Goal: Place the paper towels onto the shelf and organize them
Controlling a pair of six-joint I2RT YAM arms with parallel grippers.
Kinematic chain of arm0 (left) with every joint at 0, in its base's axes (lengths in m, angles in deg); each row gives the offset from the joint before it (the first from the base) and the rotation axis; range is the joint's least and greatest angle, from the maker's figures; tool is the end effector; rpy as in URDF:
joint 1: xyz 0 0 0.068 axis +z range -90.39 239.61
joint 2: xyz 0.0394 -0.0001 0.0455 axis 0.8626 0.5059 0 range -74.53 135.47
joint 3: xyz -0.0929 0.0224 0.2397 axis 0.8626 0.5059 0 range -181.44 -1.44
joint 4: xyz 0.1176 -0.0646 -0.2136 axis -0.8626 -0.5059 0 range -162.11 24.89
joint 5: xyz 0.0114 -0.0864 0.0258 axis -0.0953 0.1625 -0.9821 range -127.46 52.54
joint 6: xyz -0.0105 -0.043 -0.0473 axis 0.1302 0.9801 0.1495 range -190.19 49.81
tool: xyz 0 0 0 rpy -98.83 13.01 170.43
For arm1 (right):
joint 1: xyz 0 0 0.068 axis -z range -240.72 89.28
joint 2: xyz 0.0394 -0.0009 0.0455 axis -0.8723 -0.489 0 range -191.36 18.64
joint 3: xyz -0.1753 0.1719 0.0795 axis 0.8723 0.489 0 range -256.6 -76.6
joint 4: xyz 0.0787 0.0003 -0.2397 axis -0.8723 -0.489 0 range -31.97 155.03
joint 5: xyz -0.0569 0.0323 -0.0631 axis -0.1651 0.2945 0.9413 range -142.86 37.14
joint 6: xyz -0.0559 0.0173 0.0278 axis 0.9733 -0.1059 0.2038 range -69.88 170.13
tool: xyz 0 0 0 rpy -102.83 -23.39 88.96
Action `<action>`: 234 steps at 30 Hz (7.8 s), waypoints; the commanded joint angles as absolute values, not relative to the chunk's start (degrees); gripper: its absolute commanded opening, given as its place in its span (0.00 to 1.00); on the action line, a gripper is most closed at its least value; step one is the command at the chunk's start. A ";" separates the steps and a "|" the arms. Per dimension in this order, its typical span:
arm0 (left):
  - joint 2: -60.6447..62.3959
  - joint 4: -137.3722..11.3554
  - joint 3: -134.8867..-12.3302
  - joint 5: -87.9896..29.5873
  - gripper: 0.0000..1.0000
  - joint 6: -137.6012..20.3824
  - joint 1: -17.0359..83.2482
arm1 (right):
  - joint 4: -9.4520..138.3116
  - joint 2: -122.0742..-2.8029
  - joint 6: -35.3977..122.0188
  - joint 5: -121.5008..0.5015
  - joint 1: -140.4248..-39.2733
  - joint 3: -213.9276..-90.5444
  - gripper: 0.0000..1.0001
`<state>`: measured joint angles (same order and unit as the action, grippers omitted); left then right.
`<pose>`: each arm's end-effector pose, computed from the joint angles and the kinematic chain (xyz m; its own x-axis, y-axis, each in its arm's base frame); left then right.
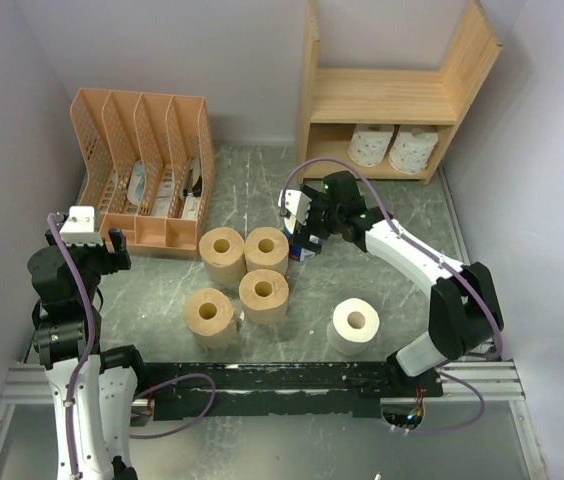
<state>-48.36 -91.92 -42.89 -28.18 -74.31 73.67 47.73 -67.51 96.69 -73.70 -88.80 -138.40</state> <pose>0.1274 0.0235 0.3183 -0.1996 0.0232 -0.9796 -0.0724 0.9966 0.0383 0.2853 0.1726 0.2387 0.0866 -0.7230 -0.6854 -0.8894 0.2538 -0.3801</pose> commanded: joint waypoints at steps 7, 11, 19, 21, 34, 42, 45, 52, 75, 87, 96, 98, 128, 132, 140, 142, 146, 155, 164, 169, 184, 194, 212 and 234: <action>-48.61 -91.04 -42.92 -27.02 0.84 -74.96 74.24 | 48.26 -74.07 96.66 -75.41 -87.75 -142.46 0.88; -48.38 -90.82 -42.81 -26.83 0.84 -74.94 74.20 | 48.94 -74.40 97.01 -74.49 -87.75 -142.26 0.84; -48.21 -90.79 -42.79 -26.98 0.82 -74.96 74.20 | 49.12 -76.85 96.20 -73.10 -87.79 -142.22 0.69; -48.14 -90.81 -42.75 -26.92 0.82 -74.94 74.22 | 49.14 -76.98 95.91 -72.76 -87.79 -141.91 0.64; -48.10 -90.61 -42.61 -26.87 0.82 -74.94 74.20 | 46.99 -77.33 96.81 -69.85 -87.90 -142.55 0.00; -47.90 -90.56 -42.57 -26.76 0.82 -74.94 74.20 | 48.18 -70.78 95.90 -57.31 -88.76 -143.89 0.00; -47.83 -90.63 -42.51 -26.61 0.82 -74.94 74.26 | 50.14 -68.84 97.49 -53.01 -88.69 -142.87 0.00; -47.64 -90.69 -42.62 -26.55 0.82 -74.89 74.28 | 57.48 -72.08 97.49 -53.87 -84.46 -145.18 0.00; -47.63 -90.54 -42.46 -27.19 0.82 -75.00 74.59 | 69.83 -88.23 94.51 -62.52 -75.74 -160.37 0.00; -47.22 -90.45 -42.47 -27.25 0.82 -74.97 75.66 | 77.63 -95.19 90.69 -61.35 -73.86 -163.85 0.01; -46.68 -90.56 -42.39 -27.18 0.82 -74.94 75.92 | 82.68 -96.27 88.41 -59.37 -70.35 -161.81 0.32; -46.60 -90.50 -42.35 -27.18 0.82 -74.95 76.02 | 83.86 -95.92 88.13 -58.99 -69.67 -160.93 0.33; -46.56 -90.68 -42.44 -26.05 0.81 -74.90 72.00 | 10.01 -71.96 54.22 -24.55 -103.38 -165.18 1.00; -46.30 -90.74 -42.46 -25.84 0.81 -74.85 70.57 | -7.71 -75.42 40.37 -17.87 -103.63 -168.68 1.00; -47.89 -91.00 -42.66 -25.01 0.82 -74.76 69.87 | -12.80 -70.44 28.63 -14.02 -103.71 -169.65 1.00; -46.80 -91.91 -43.33 -22.74 0.84 -74.87 69.84 | -14.08 -71.99 25.23 -13.11 -103.73 -169.15 1.00; -36.92 -98.80 -50.12 -9.18 0.88 -78.52 68.59 | -13.30 -71.28 18.90 -21.46 -103.18 -165.53 0.96; -17.99 -110.15 -72.71 6.09 0.97 -95.42 54.56 | 12.88 -45.51 17.82 -11.24 -102.97 -160.55 1.00; 3.63 -111.85 -87.43 -18.73 0.96 -100.22 10.70 | 18.54 -37.27 24.19 1.26 -102.80 -158.69 1.00; 9.34 -105.80 -85.63 -26.85 0.96 -106.63 -6.10 | 6.97 -44.09 19.14 3.14 -102.84 -168.89 1.00; 22.05 -87.26 -84.26 -23.90 0.89 -112.94 -16.63 | 19.12 -33.24 17.50 4.46 -102.82 -165.36 0.99; 28.99 -86.70 -84.73 -25.75 0.76 -116.12 -20.58 | 20.44 -34.62 21.55 2.45 -102.82 -164.57 0.99; 37.27 -83.18 -86.87 -33.87 0.44 -117.49 -21.69 | 20.60 -28.25 24.68 2.80 -102.82 -162.25 0.99; 49.60 -86.16 -120.10 -49.72 0.07 -112.59 0.79 | 26.06 -24.47 27.37 4.86 -102.82 -154.62 0.98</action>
